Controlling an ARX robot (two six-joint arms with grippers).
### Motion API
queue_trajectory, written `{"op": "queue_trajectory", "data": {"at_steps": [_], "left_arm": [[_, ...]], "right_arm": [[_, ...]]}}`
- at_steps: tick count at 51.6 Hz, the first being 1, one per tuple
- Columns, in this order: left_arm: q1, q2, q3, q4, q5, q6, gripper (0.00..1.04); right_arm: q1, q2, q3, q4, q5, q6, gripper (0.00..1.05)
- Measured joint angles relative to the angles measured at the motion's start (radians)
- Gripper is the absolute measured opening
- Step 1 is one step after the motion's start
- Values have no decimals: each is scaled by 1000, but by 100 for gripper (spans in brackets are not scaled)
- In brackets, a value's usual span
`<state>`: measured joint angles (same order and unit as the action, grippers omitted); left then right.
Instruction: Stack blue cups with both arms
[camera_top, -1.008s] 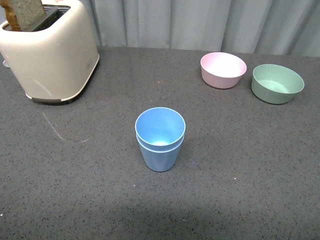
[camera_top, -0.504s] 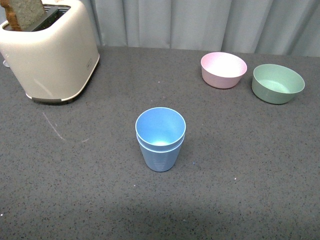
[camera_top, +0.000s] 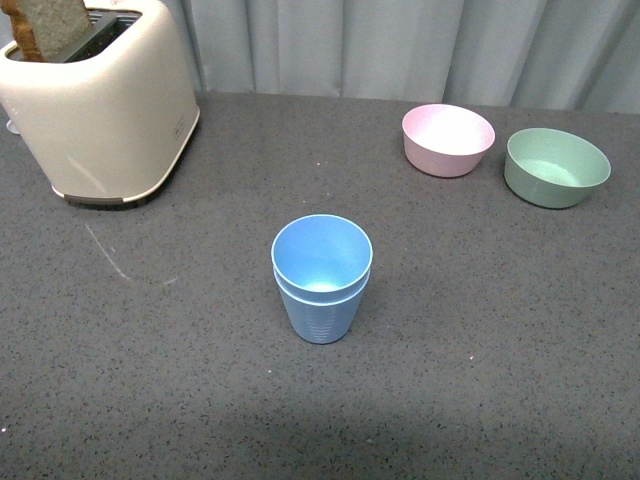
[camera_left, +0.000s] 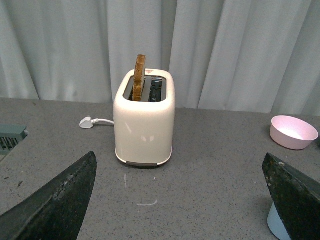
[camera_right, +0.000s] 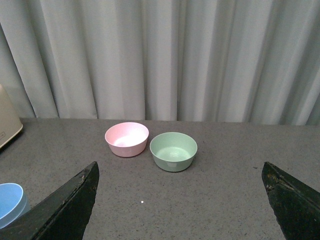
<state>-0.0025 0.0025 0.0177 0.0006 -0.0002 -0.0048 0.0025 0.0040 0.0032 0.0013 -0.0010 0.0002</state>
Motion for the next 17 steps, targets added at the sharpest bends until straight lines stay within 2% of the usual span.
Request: {"op": "queue_trajectory", "data": {"at_steps": [17], "left_arm": [[0, 0, 0, 0, 0, 0, 98]], "right_arm": [[0, 0, 0, 0, 0, 0, 95]]}}
